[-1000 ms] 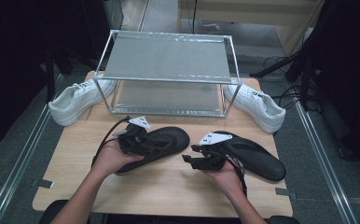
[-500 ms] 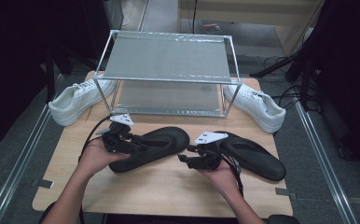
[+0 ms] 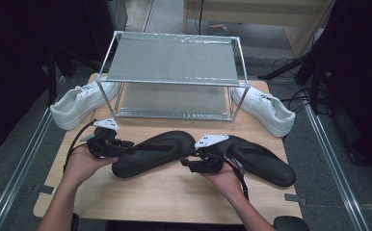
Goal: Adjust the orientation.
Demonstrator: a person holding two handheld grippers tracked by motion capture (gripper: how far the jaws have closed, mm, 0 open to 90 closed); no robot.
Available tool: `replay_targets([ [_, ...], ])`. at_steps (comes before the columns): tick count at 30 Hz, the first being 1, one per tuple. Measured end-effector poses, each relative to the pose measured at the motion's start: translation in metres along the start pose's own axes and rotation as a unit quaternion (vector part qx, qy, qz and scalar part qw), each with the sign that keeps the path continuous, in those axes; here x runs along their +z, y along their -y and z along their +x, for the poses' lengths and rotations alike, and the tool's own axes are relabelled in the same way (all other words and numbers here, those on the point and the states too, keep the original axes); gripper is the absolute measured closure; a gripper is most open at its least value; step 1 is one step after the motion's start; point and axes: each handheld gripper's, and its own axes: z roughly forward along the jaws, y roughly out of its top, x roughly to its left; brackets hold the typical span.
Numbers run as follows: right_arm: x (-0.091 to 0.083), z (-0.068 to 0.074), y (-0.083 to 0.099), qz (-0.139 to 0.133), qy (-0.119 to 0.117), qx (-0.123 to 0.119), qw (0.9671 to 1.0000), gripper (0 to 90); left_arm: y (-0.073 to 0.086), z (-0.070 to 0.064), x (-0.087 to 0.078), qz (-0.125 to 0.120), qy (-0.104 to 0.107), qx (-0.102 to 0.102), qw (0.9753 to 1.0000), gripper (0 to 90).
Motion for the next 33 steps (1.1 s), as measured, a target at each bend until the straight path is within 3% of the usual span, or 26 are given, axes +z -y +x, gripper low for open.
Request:
replay_targets([
  [8, 0.002, 0.001, -0.002, -0.003, -0.013, 0.001, 0.9999, 62.7, 0.013, 0.006, -0.002, -0.001, -0.013, 0.001, 0.9999, 78.5],
  [13, 0.004, 0.001, -0.005, -0.002, -0.021, 0.008, 0.9997, 76.5, 0.021, 0.016, -0.004, 0.005, -0.031, -0.007, 0.9995, 84.0],
  [18, 0.006, 0.004, -0.007, -0.007, -0.029, 0.003, 0.9995, 90.0, 0.027, 0.023, -0.008, -0.003, -0.036, -0.012, 0.9993, 89.2],
  [25, 0.014, 0.01, -0.011, -0.013, -0.031, 0.0, 0.9994, 90.0, 0.033, 0.036, -0.005, -0.003, -0.058, -0.017, 0.9982, 90.0],
  [29, 0.02, 0.013, -0.013, -0.012, -0.035, -0.003, 0.9993, 90.0, 0.035, 0.043, 0.001, -0.007, -0.055, -0.024, 0.9982, 90.0],
  [33, 0.025, 0.012, -0.016, -0.013, -0.037, 0.002, 0.9992, 90.0, 0.037, 0.045, 0.009, 0.01, -0.058, -0.029, 0.9979, 90.0],
])
